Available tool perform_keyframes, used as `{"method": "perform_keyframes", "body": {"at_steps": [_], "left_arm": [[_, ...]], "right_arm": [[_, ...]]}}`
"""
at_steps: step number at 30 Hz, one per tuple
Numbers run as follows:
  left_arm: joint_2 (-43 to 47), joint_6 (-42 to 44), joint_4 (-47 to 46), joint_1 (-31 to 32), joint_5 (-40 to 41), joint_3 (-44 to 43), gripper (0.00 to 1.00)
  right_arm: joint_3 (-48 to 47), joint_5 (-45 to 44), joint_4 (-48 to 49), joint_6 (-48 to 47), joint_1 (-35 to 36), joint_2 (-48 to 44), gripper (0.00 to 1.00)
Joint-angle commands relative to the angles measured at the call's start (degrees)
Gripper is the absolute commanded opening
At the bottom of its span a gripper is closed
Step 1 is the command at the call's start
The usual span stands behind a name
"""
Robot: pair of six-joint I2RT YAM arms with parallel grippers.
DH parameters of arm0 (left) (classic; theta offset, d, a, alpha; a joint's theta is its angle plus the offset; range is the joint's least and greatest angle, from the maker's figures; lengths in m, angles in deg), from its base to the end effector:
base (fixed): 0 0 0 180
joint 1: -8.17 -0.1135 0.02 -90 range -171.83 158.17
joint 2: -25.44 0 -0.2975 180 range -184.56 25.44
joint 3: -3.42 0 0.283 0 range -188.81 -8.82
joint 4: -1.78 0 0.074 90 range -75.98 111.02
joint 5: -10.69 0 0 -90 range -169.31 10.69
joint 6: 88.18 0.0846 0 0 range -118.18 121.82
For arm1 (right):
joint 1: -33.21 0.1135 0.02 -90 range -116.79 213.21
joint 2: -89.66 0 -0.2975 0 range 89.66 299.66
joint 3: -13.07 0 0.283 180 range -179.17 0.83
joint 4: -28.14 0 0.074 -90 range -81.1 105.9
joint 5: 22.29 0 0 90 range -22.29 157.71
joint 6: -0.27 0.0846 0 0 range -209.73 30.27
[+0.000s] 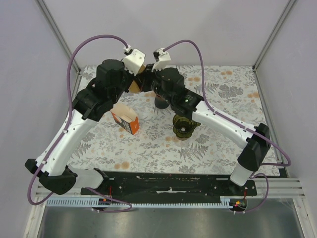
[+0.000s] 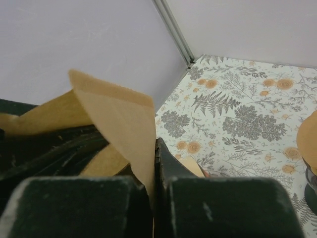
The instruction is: Place the coffee filter in the dripper
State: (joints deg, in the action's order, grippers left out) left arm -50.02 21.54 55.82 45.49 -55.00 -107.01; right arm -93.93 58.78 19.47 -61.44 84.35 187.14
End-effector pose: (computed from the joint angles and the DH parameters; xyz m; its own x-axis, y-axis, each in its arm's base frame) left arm 0.2756 -0.1663 0.5143 -0.1626 0.5106 -0.8443 0.3165 0.8375 0.4455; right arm 0.3210 0.3775 0.4576 -0.3102 0.3612 -0.8794 -0.5960 0.6467 0.4759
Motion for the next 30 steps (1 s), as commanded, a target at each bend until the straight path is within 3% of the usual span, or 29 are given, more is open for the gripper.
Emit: {"method": "perform_keyframes", "body": {"at_steps": [1,2,12,13,15,17,21,25,30], "left_arm": [[0.9,1.1,-3.7,0.1,4.5,-0.5,0.06],[1.1,1.5,-3.7,0.1,5.1,-0.5,0.02],[1.6,1.8,-3.7,0.1,5.6,-0.1,0.02],[1.7,1.8,-3.3,0.1,4.1,-0.1,0.08],[2.0,1.5,-1.1,0.1,-1.5,-0.6,0.38],[2.2,1.0,1.8,0.0,-10.2,-1.5,0.57],[2.6,-1.1,6.9,0.0,-22.7,-3.6,0.74],[1.5,-2.3,9.9,0.1,-35.0,-6.1,0.85],[-1.1,-5.7,10.5,0.1,-44.2,-8.3,0.88]], "right_arm": [[0.1,-3.0,-0.2,-2.0,-1.6,-2.7,0.00],[1.0,-3.5,-0.1,-1.5,-2.3,-3.7,0.00],[-0.4,-5.7,-3.5,-6.0,-3.3,-3.6,0.00],[-0.4,-5.5,-3.5,-6.5,-3.3,-3.8,0.00],[-1.3,-4.0,-6.6,-7.8,-3.8,-4.1,0.00],[-2.8,-0.3,-11.4,-9.7,-5.2,-4.4,0.00],[-8.1,6.2,-27.5,-13.1,-8.0,-5.2,0.00],[-8.3,5.9,-40.5,-16.6,-8.9,-8.7,0.00],[-4.4,6.9,-50.5,-17.3,-11.3,-14.5,0.00]]}}
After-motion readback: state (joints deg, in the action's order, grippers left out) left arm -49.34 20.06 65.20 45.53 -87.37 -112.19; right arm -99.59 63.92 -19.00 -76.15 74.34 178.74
